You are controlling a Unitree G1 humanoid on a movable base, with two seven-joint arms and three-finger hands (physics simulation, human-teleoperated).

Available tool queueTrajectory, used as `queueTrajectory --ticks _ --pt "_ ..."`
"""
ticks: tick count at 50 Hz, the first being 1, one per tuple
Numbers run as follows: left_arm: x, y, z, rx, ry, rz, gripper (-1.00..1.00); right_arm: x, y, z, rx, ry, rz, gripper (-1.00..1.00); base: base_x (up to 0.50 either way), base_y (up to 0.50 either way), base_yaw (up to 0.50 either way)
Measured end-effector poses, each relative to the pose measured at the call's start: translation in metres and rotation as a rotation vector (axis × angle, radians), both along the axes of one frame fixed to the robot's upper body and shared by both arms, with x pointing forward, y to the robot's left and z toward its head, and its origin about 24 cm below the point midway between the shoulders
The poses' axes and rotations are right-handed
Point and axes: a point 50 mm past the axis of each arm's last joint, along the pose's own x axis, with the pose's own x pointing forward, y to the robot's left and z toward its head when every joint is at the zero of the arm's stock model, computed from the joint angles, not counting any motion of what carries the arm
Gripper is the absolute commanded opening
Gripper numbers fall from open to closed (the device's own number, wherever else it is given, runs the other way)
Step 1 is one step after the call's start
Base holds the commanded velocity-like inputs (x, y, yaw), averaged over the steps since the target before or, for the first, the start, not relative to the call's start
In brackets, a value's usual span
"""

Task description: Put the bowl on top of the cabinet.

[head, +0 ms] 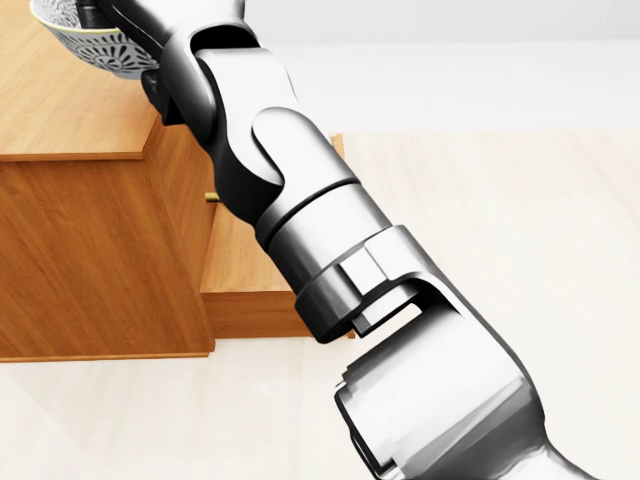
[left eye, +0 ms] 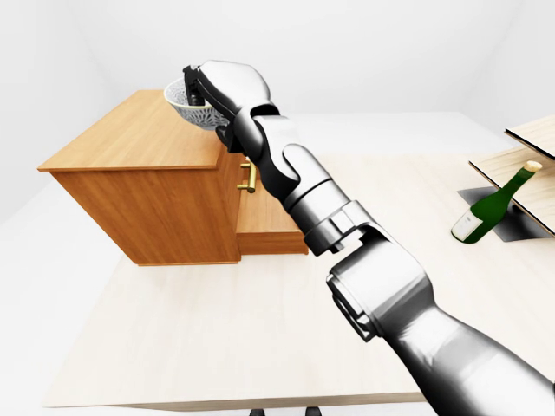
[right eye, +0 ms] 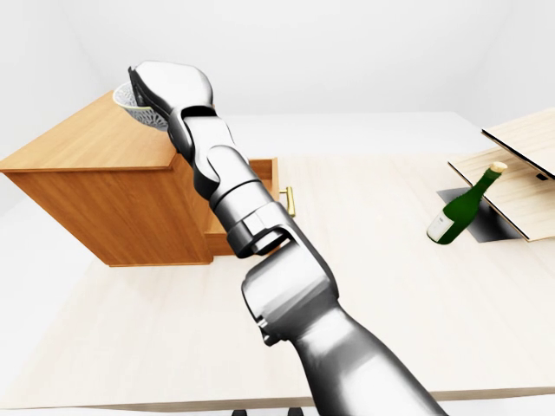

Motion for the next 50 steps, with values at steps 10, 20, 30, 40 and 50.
queueTrajectory --ticks 10,20,30,40,50 --pt "0.000 0.000 0.000 -0.002 -0.001 -0.002 1.00 -0.004 0.008 -0.001 -0.008 -0.001 0.019 -1.00 0.00 0.00 0.00" --pt "-0.001 0.000 0.000 -0.003 -0.003 -0.004 1.00 -0.008 0.015 -0.002 -0.015 -0.003 0.038 -1.00 0.00 0.00 0.00" --pt "-0.002 0.000 0.001 -0.005 -0.007 -0.008 1.00 -0.012 0.023 -0.004 -0.019 0.001 0.060 -1.00 0.00 0.00 0.00" --pt "-0.004 0.001 0.002 -0.008 -0.014 -0.012 1.00 -0.016 0.029 -0.006 -0.022 0.005 0.076 -1.00 0.00 0.00 0.00" --pt "-0.005 0.001 0.003 -0.012 -0.020 -0.016 1.00 -0.017 0.032 -0.008 -0.022 0.010 0.082 -1.00 0.00 0.00 0.00"
